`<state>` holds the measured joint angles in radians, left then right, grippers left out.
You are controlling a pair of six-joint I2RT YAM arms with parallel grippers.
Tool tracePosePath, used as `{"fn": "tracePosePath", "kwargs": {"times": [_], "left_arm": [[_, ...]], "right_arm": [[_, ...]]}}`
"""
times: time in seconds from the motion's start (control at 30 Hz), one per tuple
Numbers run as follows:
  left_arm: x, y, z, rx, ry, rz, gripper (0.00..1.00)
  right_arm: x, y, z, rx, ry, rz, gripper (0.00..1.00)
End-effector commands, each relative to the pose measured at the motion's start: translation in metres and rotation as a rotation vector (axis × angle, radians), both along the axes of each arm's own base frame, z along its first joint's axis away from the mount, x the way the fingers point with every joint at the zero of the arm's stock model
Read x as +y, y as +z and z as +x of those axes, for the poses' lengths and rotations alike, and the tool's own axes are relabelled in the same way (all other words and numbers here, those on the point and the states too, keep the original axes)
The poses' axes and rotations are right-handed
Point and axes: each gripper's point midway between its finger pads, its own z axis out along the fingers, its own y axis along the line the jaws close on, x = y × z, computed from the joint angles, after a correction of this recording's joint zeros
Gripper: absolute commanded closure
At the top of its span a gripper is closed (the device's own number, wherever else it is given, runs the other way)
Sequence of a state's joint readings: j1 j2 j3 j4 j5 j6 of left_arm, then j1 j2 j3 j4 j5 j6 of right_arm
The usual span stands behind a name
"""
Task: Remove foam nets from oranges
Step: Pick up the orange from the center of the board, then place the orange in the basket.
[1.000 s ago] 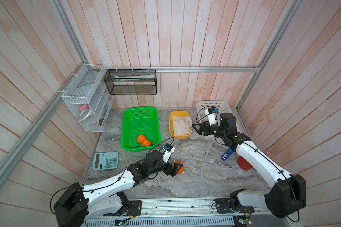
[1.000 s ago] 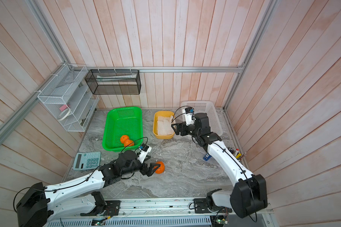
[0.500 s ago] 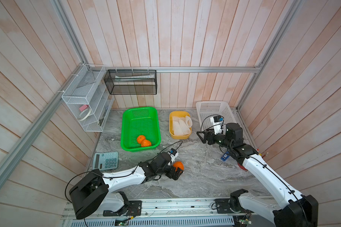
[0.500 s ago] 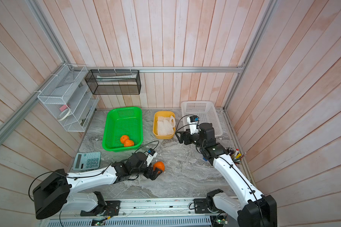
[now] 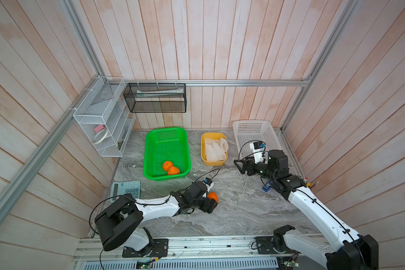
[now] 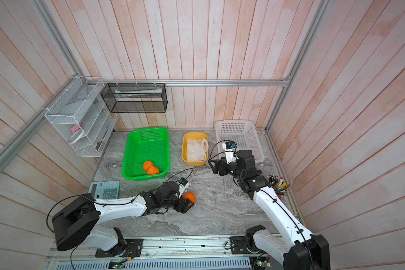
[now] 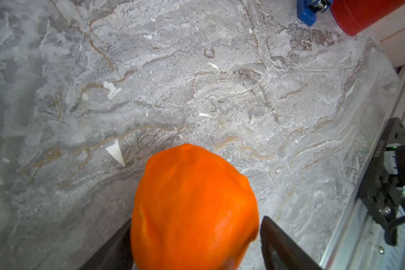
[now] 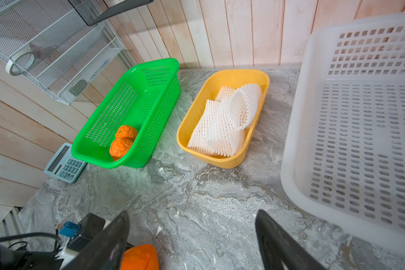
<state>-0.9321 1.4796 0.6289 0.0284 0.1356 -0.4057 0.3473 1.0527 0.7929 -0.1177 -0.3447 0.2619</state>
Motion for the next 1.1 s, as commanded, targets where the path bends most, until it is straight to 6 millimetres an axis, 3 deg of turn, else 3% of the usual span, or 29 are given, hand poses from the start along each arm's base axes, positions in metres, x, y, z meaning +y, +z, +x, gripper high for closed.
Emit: {"fn": "tracePosePath", "kwargs": {"times": [0.0,0.27,0.57,0.87,1.07], "left_arm": [[-0.015,0.012,0.007,-0.018,-0.014,-0.059,0.24],[-0.008,0.020,0.012,-0.030,0.002,-0.090,0.38],[0.019,0.075,0.025,-0.157,0.087,-0.168,0.40],[0.109,0.137,0.087,-0.249,0.362,-0.156,0.40],[0.173,0.149,0.127,-0.273,0.540,-0.097,0.40]], "right_arm": [[-0.001,0.001,-0.001,-0.011,-0.009,0.001,0.16],[-0.003,0.000,0.000,-0.021,-0.019,-0.002,0.16],[0.002,0.002,-0.005,-0.039,0.012,0.041,0.15],[0.004,-0.009,-0.018,-0.022,0.040,0.054,0.15],[0.004,-0.015,-0.024,-0.008,0.053,0.058,0.15]]}}
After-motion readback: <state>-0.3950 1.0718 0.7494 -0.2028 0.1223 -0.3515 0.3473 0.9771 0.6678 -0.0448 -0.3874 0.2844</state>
